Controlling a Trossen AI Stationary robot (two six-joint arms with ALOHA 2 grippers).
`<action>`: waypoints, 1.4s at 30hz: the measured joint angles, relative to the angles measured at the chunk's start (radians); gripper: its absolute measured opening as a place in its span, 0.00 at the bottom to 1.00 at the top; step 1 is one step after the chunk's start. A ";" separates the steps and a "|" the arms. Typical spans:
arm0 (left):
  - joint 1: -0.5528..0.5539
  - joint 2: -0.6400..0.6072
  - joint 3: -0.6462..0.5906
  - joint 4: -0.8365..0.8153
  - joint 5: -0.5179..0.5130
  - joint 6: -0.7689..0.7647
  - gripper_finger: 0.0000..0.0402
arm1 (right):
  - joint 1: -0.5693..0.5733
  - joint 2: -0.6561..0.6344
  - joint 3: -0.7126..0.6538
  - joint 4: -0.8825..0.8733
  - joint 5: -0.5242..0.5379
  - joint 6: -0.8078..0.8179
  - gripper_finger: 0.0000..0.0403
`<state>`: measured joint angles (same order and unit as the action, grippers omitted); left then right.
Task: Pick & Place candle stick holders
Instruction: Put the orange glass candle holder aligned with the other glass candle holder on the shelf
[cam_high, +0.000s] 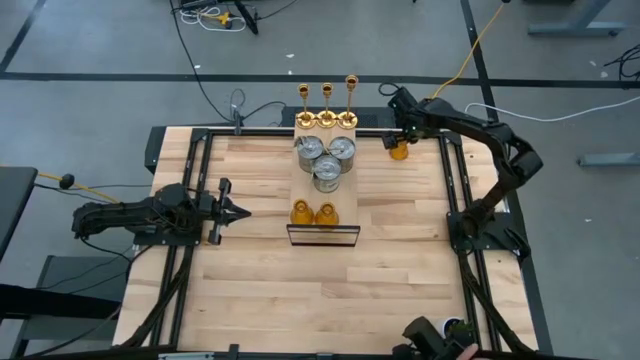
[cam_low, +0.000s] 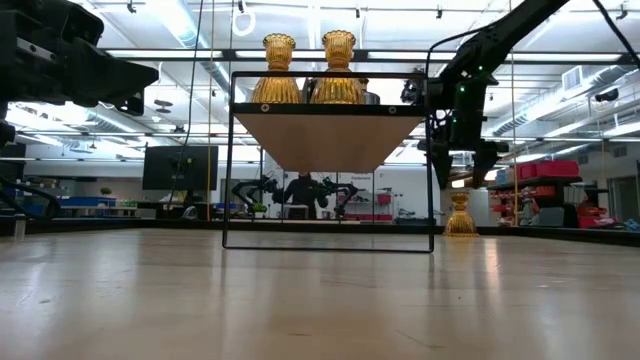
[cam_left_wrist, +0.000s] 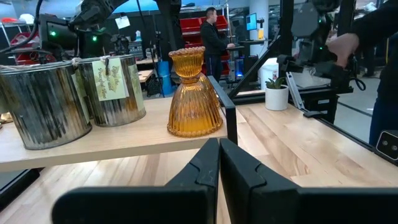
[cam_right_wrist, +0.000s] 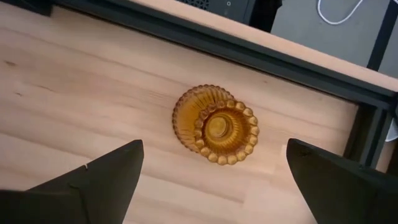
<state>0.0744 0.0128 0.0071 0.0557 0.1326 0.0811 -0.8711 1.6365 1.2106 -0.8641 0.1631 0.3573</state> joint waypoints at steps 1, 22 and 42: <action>0.000 0.000 0.000 0.000 0.000 0.000 0.05 | 0.000 0.006 0.000 0.001 0.000 0.000 0.99; 0.000 0.000 0.000 0.000 0.000 0.000 0.05 | -0.045 0.070 0.000 0.058 0.001 -0.010 0.99; 0.000 0.000 0.000 0.000 0.000 0.000 0.05 | -0.051 0.078 0.000 0.072 -0.024 0.000 0.92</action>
<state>0.0745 0.0128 0.0074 0.0555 0.1322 0.0810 -0.9218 1.7145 1.2106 -0.7925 0.1394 0.3576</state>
